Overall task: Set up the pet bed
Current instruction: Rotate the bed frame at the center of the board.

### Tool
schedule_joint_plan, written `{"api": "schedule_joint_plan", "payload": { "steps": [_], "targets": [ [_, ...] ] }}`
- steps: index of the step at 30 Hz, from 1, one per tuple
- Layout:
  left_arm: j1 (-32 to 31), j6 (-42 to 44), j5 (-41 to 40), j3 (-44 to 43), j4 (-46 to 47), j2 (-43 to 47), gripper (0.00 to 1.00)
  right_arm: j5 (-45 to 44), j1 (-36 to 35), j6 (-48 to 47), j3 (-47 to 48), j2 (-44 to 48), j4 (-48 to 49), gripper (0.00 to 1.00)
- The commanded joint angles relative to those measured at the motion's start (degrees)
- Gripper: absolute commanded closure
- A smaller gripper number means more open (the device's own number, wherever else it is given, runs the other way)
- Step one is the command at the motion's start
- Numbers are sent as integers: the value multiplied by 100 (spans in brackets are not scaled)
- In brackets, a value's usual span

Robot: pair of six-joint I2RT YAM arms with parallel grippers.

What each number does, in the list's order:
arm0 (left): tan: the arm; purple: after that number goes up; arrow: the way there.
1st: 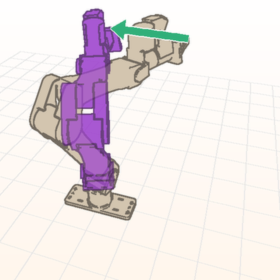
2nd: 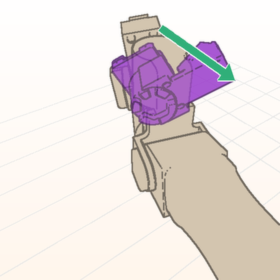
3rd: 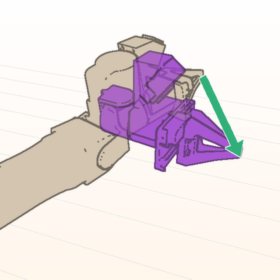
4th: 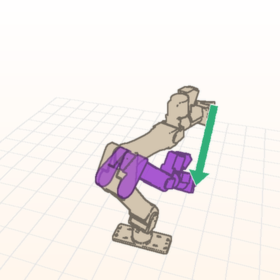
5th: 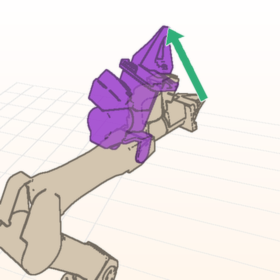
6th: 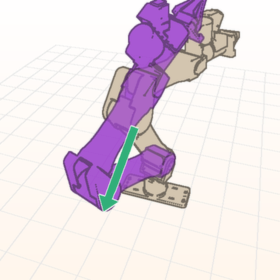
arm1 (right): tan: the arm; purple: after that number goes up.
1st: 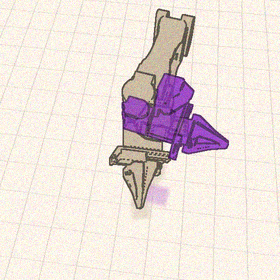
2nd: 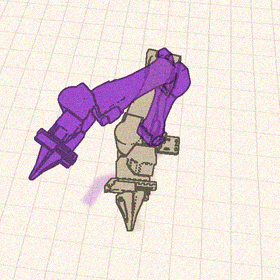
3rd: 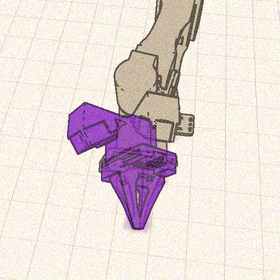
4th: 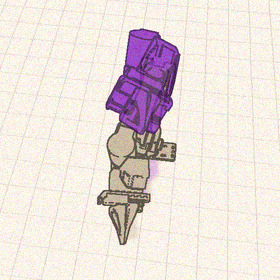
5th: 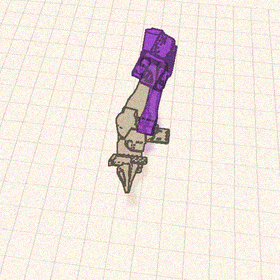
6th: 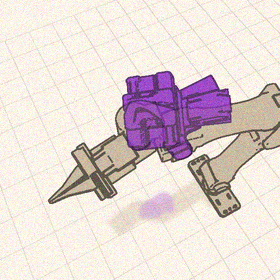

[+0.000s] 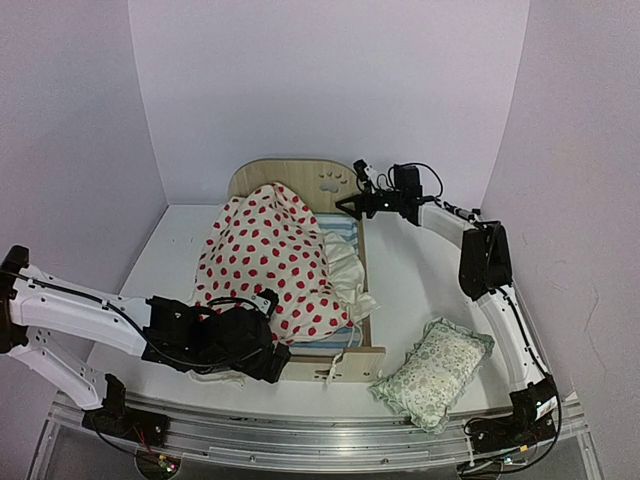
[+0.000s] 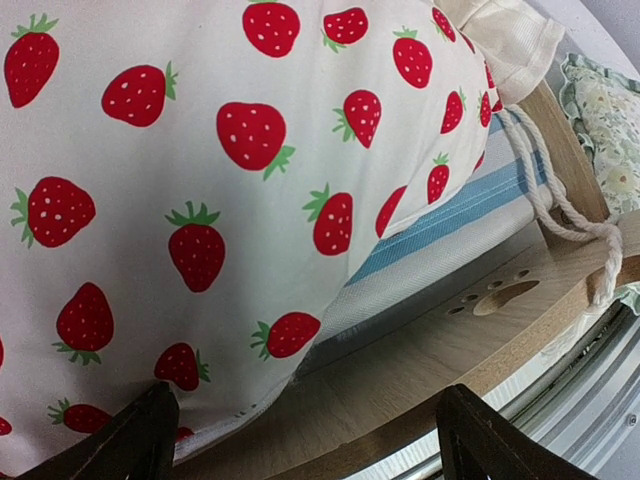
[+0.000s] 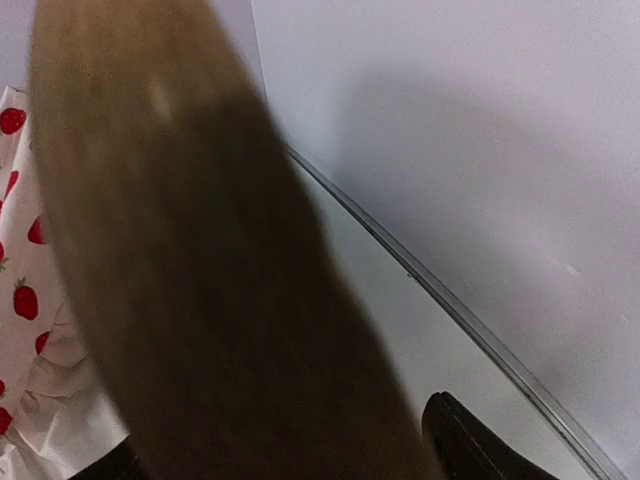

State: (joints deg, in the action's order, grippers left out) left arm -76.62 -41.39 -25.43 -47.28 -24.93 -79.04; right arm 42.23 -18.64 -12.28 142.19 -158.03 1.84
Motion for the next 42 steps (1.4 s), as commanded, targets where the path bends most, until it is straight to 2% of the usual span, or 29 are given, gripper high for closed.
{"api": "schedule_joint_plan", "payload": {
  "steps": [1,3,5,12,19,25,31,42],
  "targets": [
    [158,336,-62,46,-486,-423,9,118,-23,-148,234,-30,324,38],
    [178,392,-65,35,-399,-428,9,136,-29,-215,49,87,341,58],
    [183,432,-46,46,-315,-422,9,51,-27,-270,-168,214,387,73],
    [187,441,-51,35,-327,-290,9,-307,-9,-398,-962,690,479,94],
    [185,504,-179,23,-411,148,9,-777,42,-390,-2301,1540,836,97],
    [186,469,-490,-232,-734,597,5,-1589,75,-648,-4218,2681,1383,100],
    [183,857,-641,-600,-753,920,0,-2987,80,-620,-5813,3730,1928,100],
    [186,1408,-905,-1096,-609,924,0,-5782,77,-310,-7659,5165,2030,100]
  ]
}}
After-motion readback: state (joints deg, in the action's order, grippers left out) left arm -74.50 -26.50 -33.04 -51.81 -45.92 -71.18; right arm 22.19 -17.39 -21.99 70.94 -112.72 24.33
